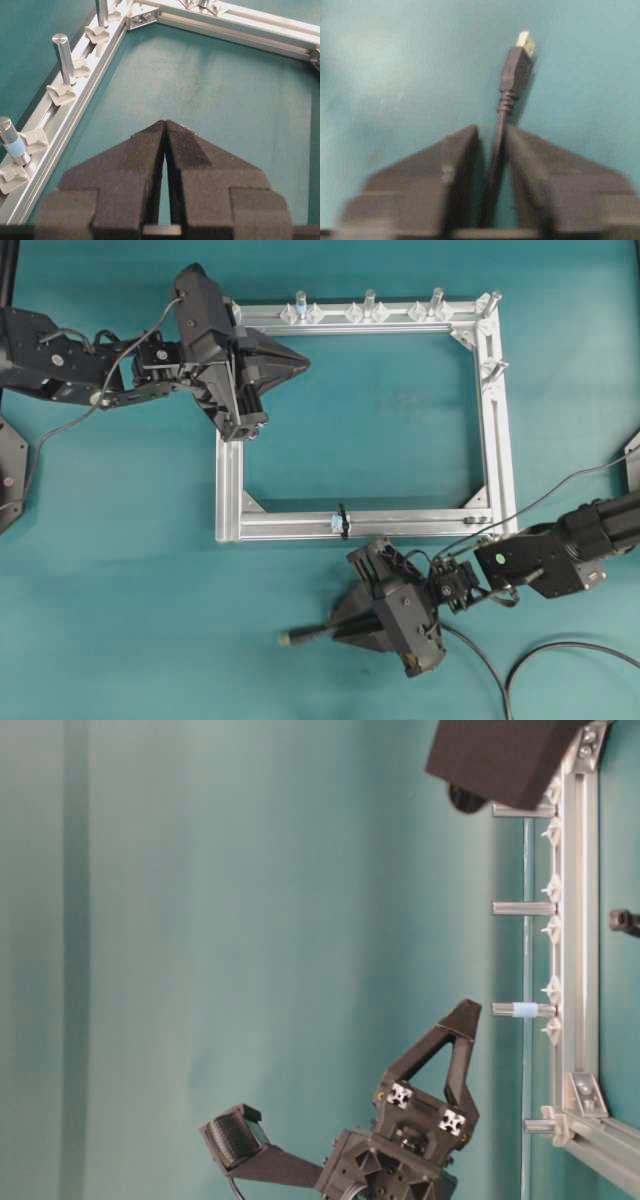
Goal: Insert the wire through the string loop located in the center.
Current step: 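Close the right gripper on the USB cable just behind the plug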
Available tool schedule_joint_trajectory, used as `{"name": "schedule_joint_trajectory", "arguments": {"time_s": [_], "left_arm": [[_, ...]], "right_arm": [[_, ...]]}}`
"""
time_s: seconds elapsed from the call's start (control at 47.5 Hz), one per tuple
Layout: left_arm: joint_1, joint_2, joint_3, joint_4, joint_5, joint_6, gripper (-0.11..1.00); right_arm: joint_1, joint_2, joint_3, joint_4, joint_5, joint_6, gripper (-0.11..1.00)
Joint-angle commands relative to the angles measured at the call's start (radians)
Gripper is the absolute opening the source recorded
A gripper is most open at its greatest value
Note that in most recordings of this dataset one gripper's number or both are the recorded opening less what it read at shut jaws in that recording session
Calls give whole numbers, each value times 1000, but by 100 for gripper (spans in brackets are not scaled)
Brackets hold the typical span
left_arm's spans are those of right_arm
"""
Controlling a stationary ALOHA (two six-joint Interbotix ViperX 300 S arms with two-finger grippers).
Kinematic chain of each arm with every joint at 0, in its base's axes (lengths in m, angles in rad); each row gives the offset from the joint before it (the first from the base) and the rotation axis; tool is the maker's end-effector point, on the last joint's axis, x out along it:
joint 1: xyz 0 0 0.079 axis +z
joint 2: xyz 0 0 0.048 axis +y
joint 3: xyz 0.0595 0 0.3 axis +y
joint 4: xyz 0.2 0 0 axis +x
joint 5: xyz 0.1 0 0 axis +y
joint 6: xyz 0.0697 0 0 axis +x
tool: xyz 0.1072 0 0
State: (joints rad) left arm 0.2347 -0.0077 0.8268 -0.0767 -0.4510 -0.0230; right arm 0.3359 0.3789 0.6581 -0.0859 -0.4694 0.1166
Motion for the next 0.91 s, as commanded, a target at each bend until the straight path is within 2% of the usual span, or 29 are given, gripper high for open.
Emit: {"name": "schedule_joint_trajectory", "arguments": {"time_s": [0.0, 0.042, 0.084, 0.611, 0.884], "left_arm": [[-3, -26, -8, 3, -3, -8, 1], [-3, -26, -6, 3, -3, -8, 1], [-3, -26, -8, 3, -3, -8, 1], [-2, -26, -8, 3, -3, -8, 1], [-3, -25, -6, 3, -3, -8, 1]], "right_arm": [[-5, -12, -17, 6, 44, 11, 17], [-3, -12, -18, 6, 55, 18, 10], [-5, -12, -20, 5, 64, 21, 7], [-5, -37, -20, 2, 81, 25, 7], [-5, -137, -12, -6, 169, 23, 7]]}}
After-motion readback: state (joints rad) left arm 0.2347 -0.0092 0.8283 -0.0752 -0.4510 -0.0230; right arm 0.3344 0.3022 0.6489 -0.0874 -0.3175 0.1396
